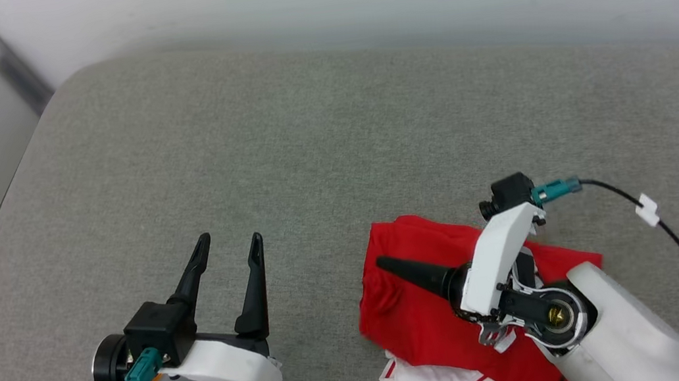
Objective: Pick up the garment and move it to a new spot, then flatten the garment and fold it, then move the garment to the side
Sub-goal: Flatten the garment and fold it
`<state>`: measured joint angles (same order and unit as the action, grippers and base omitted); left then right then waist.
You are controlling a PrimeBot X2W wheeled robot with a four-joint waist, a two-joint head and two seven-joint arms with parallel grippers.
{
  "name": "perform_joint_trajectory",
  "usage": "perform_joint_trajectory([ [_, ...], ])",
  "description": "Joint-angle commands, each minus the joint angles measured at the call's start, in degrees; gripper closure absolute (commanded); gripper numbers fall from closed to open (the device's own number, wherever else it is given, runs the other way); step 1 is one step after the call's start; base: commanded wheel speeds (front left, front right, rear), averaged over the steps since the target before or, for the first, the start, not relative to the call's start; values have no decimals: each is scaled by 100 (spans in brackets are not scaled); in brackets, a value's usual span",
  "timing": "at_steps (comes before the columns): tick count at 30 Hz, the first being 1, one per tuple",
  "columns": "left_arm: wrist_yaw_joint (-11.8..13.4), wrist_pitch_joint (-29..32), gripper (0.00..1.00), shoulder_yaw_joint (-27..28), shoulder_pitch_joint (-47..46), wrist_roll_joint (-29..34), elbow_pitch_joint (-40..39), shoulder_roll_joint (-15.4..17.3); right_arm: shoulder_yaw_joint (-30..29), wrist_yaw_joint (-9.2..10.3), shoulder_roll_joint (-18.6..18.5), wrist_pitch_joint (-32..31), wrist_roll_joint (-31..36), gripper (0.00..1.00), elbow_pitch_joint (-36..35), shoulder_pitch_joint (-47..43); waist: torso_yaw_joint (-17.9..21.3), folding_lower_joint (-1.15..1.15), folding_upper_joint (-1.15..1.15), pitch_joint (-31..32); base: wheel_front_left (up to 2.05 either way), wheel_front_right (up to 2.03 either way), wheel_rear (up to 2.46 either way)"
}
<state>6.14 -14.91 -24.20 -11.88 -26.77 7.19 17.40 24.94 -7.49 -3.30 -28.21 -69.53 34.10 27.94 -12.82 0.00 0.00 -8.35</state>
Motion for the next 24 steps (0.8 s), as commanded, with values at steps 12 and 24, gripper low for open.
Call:
perform_joint_trajectory([
  [12, 109, -27, 0, 196, 387, 3, 18, 52, 277, 1, -1187, 1536, 2808, 0, -925, -267, 647, 0, 0, 541, 0, 0, 0],
  [24, 315, -9, 0, 425, 704, -109, -17, 229, -2388, 1, -920, 2519, 5411, 0, -2227, -1935, 1155, 0, 0, 806, 0, 0, 0],
])
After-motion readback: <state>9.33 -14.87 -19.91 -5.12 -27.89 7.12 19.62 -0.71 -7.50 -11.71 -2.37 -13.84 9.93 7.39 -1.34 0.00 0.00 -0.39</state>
